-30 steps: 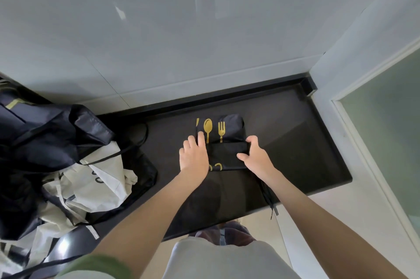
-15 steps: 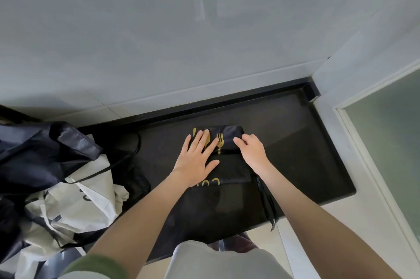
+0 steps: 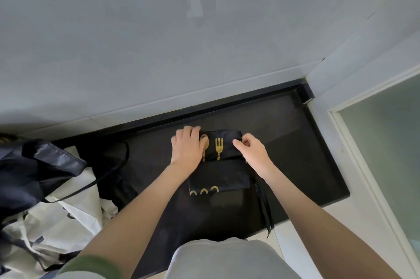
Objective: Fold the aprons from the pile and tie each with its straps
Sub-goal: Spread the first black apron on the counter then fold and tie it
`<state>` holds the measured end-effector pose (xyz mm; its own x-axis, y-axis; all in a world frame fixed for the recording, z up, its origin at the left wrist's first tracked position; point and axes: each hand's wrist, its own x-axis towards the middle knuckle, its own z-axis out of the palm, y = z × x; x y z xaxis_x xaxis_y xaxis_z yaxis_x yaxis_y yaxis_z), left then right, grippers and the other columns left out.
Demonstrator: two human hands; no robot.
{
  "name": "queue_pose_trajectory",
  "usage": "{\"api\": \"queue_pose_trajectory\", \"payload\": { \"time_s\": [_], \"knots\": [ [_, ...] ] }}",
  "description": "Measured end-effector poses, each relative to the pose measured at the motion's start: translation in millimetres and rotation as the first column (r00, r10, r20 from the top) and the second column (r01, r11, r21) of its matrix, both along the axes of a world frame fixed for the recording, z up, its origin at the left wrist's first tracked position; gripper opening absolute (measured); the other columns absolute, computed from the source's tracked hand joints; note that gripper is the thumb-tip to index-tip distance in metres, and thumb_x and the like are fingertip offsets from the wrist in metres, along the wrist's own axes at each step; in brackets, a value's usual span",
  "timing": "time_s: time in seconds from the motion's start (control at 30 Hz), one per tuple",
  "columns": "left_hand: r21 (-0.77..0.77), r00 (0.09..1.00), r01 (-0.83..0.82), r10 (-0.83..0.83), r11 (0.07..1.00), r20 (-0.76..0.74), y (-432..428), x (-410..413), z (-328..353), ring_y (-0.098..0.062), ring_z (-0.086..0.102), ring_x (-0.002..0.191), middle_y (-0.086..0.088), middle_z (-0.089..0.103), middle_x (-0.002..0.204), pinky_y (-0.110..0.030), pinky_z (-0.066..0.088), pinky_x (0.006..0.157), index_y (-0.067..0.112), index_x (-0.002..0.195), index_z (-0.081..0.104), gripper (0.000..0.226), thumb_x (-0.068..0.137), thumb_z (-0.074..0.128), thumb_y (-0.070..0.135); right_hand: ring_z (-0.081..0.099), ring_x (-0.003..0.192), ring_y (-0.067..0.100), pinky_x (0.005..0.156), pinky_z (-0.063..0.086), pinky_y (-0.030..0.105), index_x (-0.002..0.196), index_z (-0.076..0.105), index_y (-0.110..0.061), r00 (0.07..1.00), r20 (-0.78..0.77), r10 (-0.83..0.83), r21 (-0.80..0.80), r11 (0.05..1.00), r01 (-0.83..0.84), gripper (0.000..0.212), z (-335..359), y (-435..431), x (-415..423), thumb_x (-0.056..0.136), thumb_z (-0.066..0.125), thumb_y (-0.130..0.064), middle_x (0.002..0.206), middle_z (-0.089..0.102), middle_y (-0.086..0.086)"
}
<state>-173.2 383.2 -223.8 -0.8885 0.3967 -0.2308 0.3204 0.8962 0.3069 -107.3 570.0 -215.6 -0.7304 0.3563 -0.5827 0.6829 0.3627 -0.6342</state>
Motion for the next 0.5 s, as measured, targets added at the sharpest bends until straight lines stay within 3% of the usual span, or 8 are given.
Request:
{"api": "queue_pose_trajectory", "payload": {
  "time_s": [0.1, 0.23, 0.37, 0.43, 0.5],
  "knots": [
    [-0.111, 0.998, 0.024, -0.018, 0.994, 0.061, 1, -24, -1, -0.024, 0.046, 0.111, -0.004, 0.058, 0.116, -0.036, 0.036, 0.091, 0.016, 0.116, 0.056, 0.042, 0.101, 0.034, 0.048, 0.045, 0.063, 0.012, 0.062, 0.036, 0.026, 0.067, 0.042, -0.012, 0.999, -0.031, 0.033, 0.071, 0.997, -0.03, 0.039, -3, -2, 0, 0.101, 0.044, -0.033, 0.065, 0.045, 0.001],
    [-0.116, 0.977, 0.168, -0.15, 0.979, 0.152, -1, -31, 2, -0.024, 0.049, 0.11, -0.007, 0.059, 0.114, -0.035, 0.04, 0.091, 0.011, 0.116, 0.059, 0.046, 0.103, 0.03, 0.045, 0.046, 0.066, 0.008, 0.057, 0.029, 0.02, 0.066, 0.042, -0.019, 0.995, -0.028, 0.097, 0.213, 0.973, -0.089, 0.039, -7, -4, -1, 0.104, 0.037, -0.028, 0.067, 0.046, -0.005],
    [-0.094, 0.964, 0.174, -0.15, 0.98, 0.219, 4, -25, 11, -0.023, 0.058, 0.099, -0.008, 0.057, 0.106, -0.034, 0.047, 0.079, 0.008, 0.12, 0.049, 0.037, 0.105, 0.029, 0.035, 0.057, 0.079, 0.017, 0.07, 0.035, 0.024, 0.092, 0.057, -0.008, 0.977, -0.017, 0.214, 0.374, 0.907, -0.192, 0.034, -9, -3, -4, 0.105, 0.034, -0.029, 0.083, 0.058, 0.004],
    [-0.154, 0.957, 0.19, -0.147, 0.97, 0.25, 5, -24, 14, -0.024, 0.063, 0.085, -0.008, 0.062, 0.096, -0.033, 0.047, 0.066, 0.008, 0.125, 0.041, 0.03, 0.106, 0.033, 0.029, 0.065, 0.087, 0.025, 0.071, 0.043, 0.029, 0.104, 0.058, -0.004, 0.948, 0.043, 0.315, 0.477, 0.827, -0.297, 0.038, -11, -3, -5, 0.105, 0.032, -0.031, 0.092, 0.066, 0.01],
    [-0.18, 0.95, 0.206, -0.152, 0.962, 0.271, 2, -23, 16, -0.025, 0.064, 0.081, -0.01, 0.066, 0.096, -0.032, 0.045, 0.061, 0.007, 0.129, 0.036, 0.03, 0.105, 0.033, 0.026, 0.066, 0.092, 0.024, 0.073, 0.045, 0.026, 0.114, 0.055, -0.005, 0.93, 0.072, 0.36, 0.529, 0.777, -0.341, 0.034, -11, -4, -6, 0.104, 0.035, -0.031, 0.1, 0.066, 0.01]
  ]
}}
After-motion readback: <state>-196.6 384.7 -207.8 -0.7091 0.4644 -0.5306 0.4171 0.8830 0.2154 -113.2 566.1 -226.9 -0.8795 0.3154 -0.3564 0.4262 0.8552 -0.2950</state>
